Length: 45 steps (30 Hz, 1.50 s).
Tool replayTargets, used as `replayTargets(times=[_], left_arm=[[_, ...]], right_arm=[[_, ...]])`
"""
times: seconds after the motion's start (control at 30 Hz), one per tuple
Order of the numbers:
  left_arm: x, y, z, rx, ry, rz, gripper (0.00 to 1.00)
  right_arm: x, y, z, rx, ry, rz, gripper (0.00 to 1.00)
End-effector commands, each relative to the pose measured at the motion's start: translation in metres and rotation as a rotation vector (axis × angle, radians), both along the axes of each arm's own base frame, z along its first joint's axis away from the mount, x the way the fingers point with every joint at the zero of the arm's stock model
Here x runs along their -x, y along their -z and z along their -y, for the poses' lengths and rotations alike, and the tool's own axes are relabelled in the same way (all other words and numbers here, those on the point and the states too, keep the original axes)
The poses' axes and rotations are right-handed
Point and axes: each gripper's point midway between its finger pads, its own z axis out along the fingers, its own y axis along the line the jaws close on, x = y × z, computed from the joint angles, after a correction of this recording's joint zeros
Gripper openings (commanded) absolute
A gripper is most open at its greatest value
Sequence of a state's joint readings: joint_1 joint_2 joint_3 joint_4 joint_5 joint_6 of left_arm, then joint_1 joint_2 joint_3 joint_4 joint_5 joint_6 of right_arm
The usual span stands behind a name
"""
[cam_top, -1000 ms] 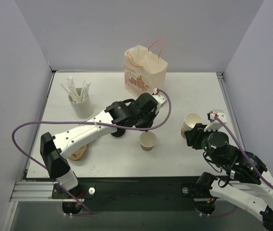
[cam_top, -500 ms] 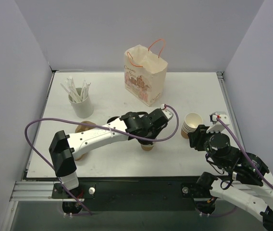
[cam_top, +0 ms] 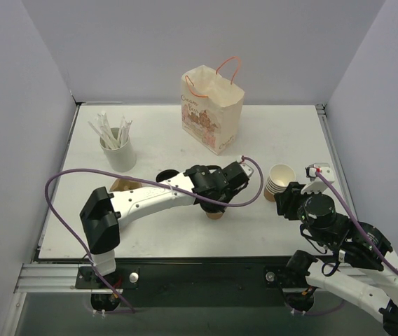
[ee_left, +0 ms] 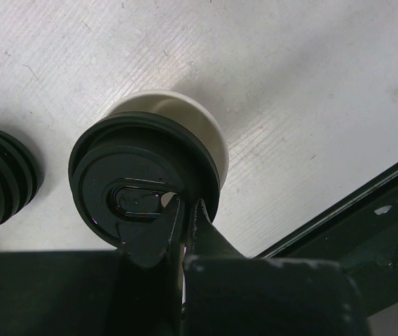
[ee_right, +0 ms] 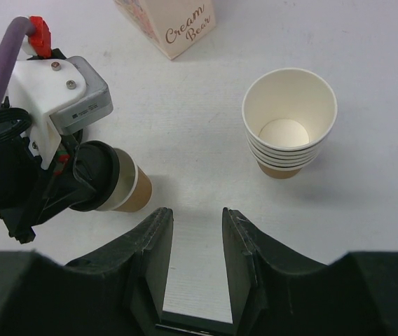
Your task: Pack the takeout coffee
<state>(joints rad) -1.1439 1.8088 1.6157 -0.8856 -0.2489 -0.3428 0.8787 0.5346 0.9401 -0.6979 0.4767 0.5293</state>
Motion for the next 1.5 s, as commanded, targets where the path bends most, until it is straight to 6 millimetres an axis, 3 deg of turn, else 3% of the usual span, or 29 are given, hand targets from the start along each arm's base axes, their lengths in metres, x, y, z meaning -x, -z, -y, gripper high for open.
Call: replayTargets(times=[0.0, 0.27, 0.5, 0.6, 0.63, 0.73, 0.87, 0.9, 1.0, 1.07, 1.1, 1.13, 1.2, 1.37, 1.47], left_arm=[[-0.003, -0.006, 0.014, 0.06, -0.01, 0.012, 0.05], [-0.002, 0.002, 0.017, 0.053, -0.007, -0.004, 0.11], [0.002, -0.004, 0.021, 0.08, 0.002, -0.016, 0.27], [0.002, -0.017, 0.029, 0.132, 0.013, -0.013, 0.33], [0.002, -0.024, 0.031, 0.154, 0.02, -0.011, 0.42], [0.0, -0.045, 0.038, 0.219, 0.03, 0.011, 0.54], [-0.014, -0.067, 0.023, 0.232, -0.023, 0.077, 0.57], [-0.021, -0.064, 0.012, 0.203, -0.062, 0.102, 0.58], [-0.036, -0.08, -0.016, 0.242, -0.147, 0.13, 0.59], [-0.045, -0.065, -0.037, 0.241, -0.199, 0.103, 0.59], [-0.045, -0.075, -0.038, 0.309, -0.205, 0.099, 0.59], [-0.05, -0.058, -0.052, 0.294, -0.237, 0.075, 0.59], [-0.05, -0.064, -0.053, 0.373, -0.237, 0.066, 0.59], [-0.049, -0.04, -0.059, 0.427, -0.233, 0.003, 0.58], [-0.045, -0.029, -0.054, 0.455, -0.226, -0.038, 0.54]], right_arm=[[-0.002, -0.012, 0.006, -0.004, 0.027, 0.034, 0.35], [-0.001, -0.012, 0.006, -0.007, 0.024, 0.034, 0.35], [-0.001, -0.01, 0.006, -0.003, 0.025, 0.032, 0.35], [-0.001, -0.009, 0.005, -0.007, 0.024, 0.027, 0.36], [-0.002, -0.008, 0.004, -0.007, 0.024, 0.023, 0.36], [-0.002, -0.007, 0.001, -0.007, 0.019, 0.013, 0.36], [-0.005, -0.003, -0.008, -0.012, 0.011, -0.014, 0.36], [-0.007, 0.001, -0.014, -0.004, 0.002, -0.033, 0.36], [-0.015, 0.007, -0.03, 0.015, -0.009, -0.08, 0.36], [-0.021, 0.007, -0.043, 0.012, -0.027, -0.095, 0.38], [-0.024, 0.011, -0.054, 0.022, -0.053, -0.123, 0.39], [-0.026, 0.013, -0.061, 0.023, -0.066, -0.138, 0.41], [-0.034, 0.021, -0.078, 0.034, -0.084, -0.177, 0.47], [-0.045, 0.048, -0.114, 0.003, -0.147, -0.31, 0.61], [-0.051, 0.068, -0.127, -0.005, -0.167, -0.378, 0.62]])
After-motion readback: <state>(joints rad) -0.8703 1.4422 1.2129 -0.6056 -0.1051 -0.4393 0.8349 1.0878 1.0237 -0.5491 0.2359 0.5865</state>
